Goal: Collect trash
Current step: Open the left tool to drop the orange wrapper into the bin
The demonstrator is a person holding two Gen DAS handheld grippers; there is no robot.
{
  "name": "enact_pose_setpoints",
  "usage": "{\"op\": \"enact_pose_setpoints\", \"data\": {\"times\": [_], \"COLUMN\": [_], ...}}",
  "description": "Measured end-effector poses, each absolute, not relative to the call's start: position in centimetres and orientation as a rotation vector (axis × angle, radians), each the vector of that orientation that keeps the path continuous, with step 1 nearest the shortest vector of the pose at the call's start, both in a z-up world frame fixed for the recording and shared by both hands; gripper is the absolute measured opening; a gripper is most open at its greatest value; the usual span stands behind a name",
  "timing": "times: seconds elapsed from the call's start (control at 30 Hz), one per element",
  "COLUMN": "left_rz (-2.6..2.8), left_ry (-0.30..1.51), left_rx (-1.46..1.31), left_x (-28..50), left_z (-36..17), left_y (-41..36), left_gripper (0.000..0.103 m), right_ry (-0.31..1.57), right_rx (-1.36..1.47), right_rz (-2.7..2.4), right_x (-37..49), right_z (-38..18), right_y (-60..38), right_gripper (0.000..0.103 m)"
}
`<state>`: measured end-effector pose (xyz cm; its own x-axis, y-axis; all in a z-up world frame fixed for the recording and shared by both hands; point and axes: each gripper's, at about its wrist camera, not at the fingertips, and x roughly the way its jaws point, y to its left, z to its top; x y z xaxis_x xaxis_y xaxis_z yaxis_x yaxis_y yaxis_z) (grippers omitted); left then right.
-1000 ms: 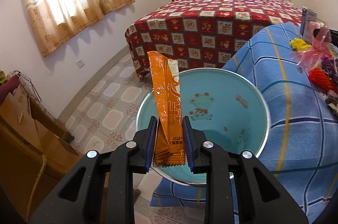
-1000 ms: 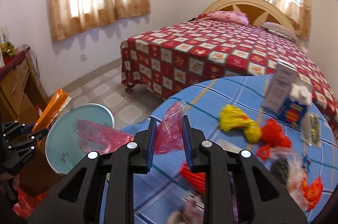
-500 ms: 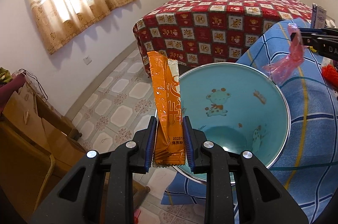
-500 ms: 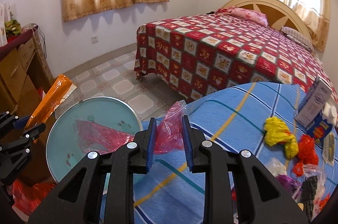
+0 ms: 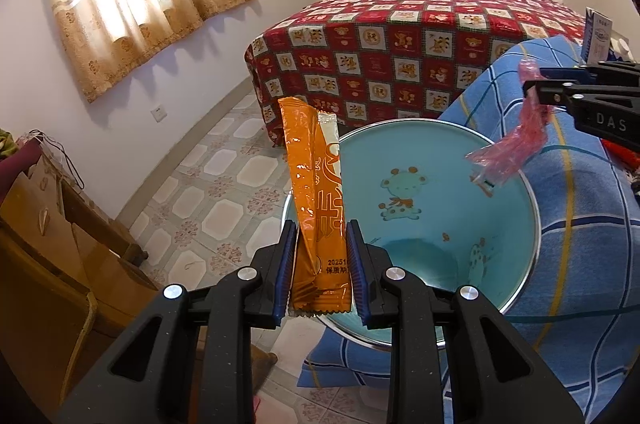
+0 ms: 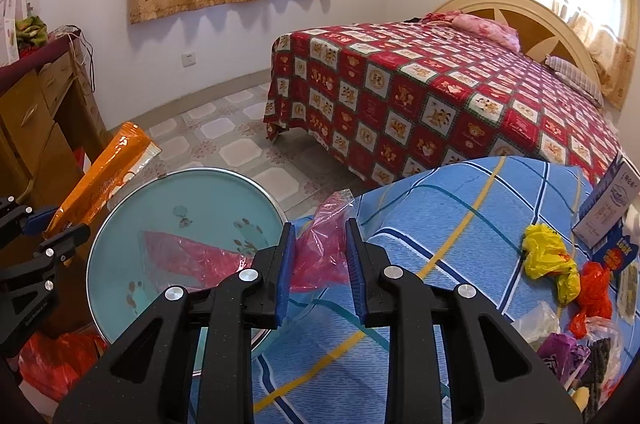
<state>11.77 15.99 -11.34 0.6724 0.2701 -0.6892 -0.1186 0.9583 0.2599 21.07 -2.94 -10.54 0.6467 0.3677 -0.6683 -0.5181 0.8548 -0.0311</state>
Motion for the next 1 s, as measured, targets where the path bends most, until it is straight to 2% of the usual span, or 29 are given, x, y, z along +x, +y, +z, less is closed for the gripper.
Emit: {"op": "enact_pose_setpoints", "data": {"times": [0.2,0.23,0.27,0.33,0.53,0.67,0.73,0.87,1.0], "left_rz": [0.170,0.159,0.149,0.131,0.132,0.101,0.081,-0.003,-0.083], "left_ry": [0.812,0.811,0.804,0.801,0.806,0.815,0.814,0.822,0.811], "left_rx": [0.201,0.204,0.197,0.189,0.167,0.166,0.162,0.168,0.182], "left_x": [11.6,11.6,11.5,11.4,11.3,11.0,10.9,10.3,9.3], "left_z": [-11.6,-11.7,-11.6,-11.6,-11.9,-12.3,-12.4,-12.8,-12.5], "left_y": [14.9,14.7,14.5,14.1,13.7,12.2,11.2,7.4,3.1], "left_gripper": [0.030,0.031,0.039,0.050,0.062,0.065,0.070,0.072,0.080], "right_ry": [0.715,0.715,0.714,0.718,0.719,0.688,0.663,0.627,0.630], "right_rx": [-0.228,-0.227,-0.223,-0.216,-0.200,-0.197,-0.184,-0.155,-0.092], "right_rz": [0.550,0.555,0.561,0.567,0.544,0.514,0.482,0.371,0.214], "right_x": [20.9,20.9,20.9,20.8,20.2,18.1,16.6,13.5,10.7], "right_z": [-10.8,-10.8,-10.9,-11.0,-10.7,-9.3,-8.5,-7.2,-7.4], "right_y": [-2.3,-2.2,-2.2,-2.2,-3.3,-6.0,-8.7,-15.9,-23.8], "right_gripper": [0.032,0.041,0.051,0.056,0.061,0.065,0.067,0.073,0.075]}}
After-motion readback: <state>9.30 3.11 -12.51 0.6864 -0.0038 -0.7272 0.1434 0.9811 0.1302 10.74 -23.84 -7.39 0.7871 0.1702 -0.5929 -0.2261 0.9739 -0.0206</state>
